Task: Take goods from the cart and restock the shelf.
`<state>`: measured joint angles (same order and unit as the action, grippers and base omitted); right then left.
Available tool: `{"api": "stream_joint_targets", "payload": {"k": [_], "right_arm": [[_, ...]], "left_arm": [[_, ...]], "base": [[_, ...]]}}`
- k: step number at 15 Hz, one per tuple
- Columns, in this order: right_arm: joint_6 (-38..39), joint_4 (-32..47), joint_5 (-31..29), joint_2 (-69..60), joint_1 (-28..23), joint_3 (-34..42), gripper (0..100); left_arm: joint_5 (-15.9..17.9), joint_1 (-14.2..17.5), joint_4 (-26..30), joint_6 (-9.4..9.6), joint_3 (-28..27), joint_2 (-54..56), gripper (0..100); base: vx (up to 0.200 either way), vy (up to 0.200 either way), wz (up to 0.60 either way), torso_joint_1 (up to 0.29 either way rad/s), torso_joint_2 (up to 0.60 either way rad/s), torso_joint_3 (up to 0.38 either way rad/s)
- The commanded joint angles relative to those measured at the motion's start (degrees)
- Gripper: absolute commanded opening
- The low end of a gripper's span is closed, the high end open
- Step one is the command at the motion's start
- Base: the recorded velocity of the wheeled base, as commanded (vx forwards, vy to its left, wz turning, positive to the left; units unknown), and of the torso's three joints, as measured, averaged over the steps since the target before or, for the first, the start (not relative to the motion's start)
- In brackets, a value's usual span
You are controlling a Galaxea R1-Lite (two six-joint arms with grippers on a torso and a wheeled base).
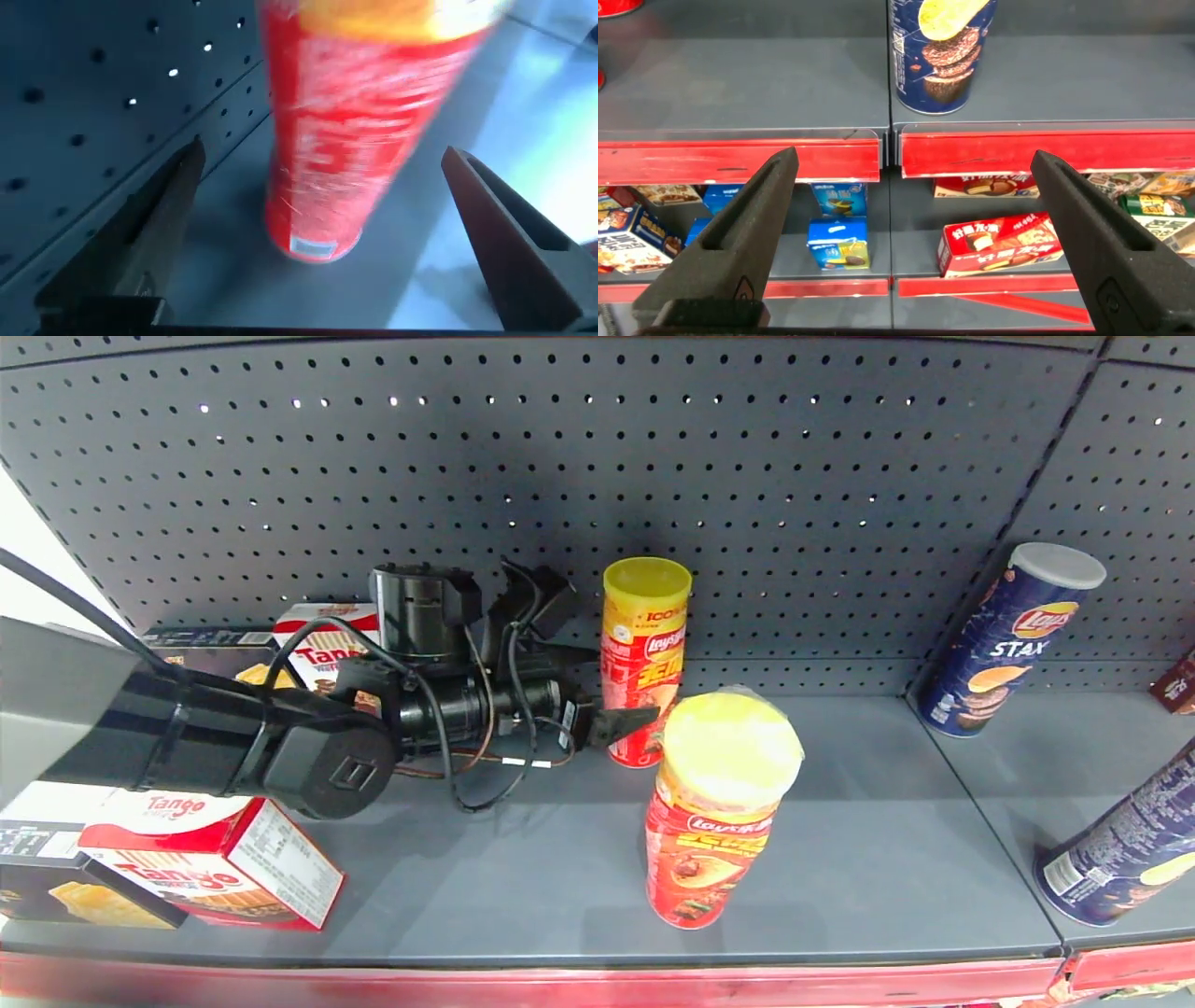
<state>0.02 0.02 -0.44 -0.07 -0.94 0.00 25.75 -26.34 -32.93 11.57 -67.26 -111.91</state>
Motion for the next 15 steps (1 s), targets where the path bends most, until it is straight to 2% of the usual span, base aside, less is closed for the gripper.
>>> {"api": "stream_joint_targets", "payload": {"k": [1,3,5,6,10,12,15], "right_arm": [[-0.02,-0.02,0.0,0.07,-0.03,0.0,100],[0.06,-0.02,0.0,0.07,-0.03,0.0,100],[-0.02,-0.02,0.0,0.07,-0.03,0.0,100],[-0.02,-0.02,0.0,0.07,-0.03,0.0,100],[0.06,-0.02,0.0,0.07,-0.03,0.0,100],[-0.02,-0.02,0.0,0.07,-0.03,0.0,100],[0.06,-0.02,0.0,0.07,-0.03,0.0,100]], "left_arm": [[-3.6,-0.02,0.58,2.14,0.19,2.13,100],[-6.59,0.06,0.67,4.43,0.11,2.13,100],[-8.17,0.06,0.76,6.01,-0.07,2.05,100],[-10.28,0.15,1.02,6.54,-0.16,2.05,100],[-12.83,0.42,1.11,6.98,0.02,2.13,100],[-12.91,0.59,1.2,8.12,0.11,2.22,100],[-14.14,0.59,1.2,8.47,0.19,2.49,100]], "base": [[0.0,0.0,0.0,0.0,0.0,0.0],[0.0,0.0,0.0,0.0,0.0,0.0],[0.0,0.0,0.0,0.0,0.0,0.0],[0.0,0.0,0.0,0.0,0.0,0.0],[0.0,0.0,0.0,0.0,0.0,0.0],[0.0,0.0,0.0,0.0,0.0,0.0],[0.0,0.0,0.0,0.0,0.0,0.0]]}}
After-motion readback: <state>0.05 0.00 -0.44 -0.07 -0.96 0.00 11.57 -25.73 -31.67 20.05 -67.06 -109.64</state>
